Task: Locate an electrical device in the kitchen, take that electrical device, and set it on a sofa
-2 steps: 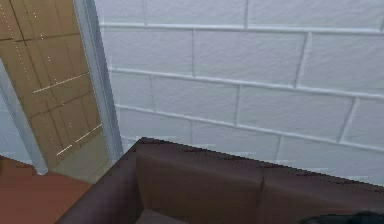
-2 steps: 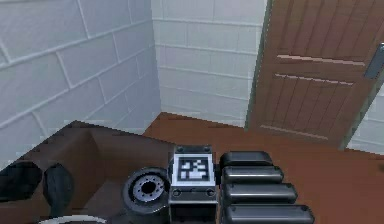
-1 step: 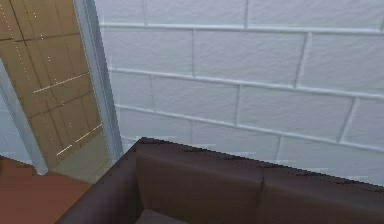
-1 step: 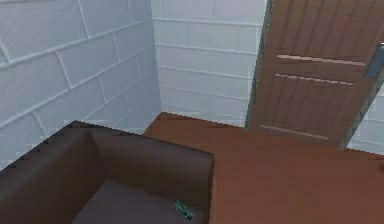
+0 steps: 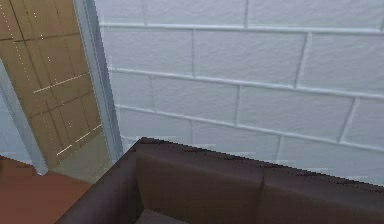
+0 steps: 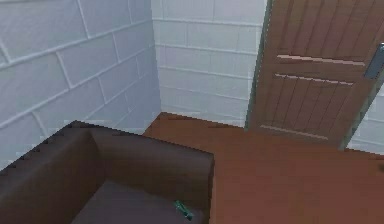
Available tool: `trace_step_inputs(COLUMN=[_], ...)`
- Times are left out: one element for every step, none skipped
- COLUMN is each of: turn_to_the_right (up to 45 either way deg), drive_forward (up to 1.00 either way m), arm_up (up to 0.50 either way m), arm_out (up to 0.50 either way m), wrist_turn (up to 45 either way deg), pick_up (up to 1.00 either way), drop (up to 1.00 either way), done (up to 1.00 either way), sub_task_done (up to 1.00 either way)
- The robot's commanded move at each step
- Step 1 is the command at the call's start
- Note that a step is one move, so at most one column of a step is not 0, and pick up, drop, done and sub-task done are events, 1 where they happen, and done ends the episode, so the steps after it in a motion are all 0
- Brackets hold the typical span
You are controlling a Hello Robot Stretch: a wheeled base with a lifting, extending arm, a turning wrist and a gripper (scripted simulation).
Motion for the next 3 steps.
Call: trace_step_inputs(turn_to_the_right=[0.0,0.0,0.0], drive_forward=[0.0,0.0,0.0], arm_up=[0.0,0.1,0.0], arm_out=[0.0,0.0,0.0], wrist_turn=[0.0,0.0,0.0], pick_up=[0.0,0.0,0.0], drop=[1.0,0.0,0.0], done=[0.0,0.0,1.0], sub_task_done=[0.0,0.0,0.0])
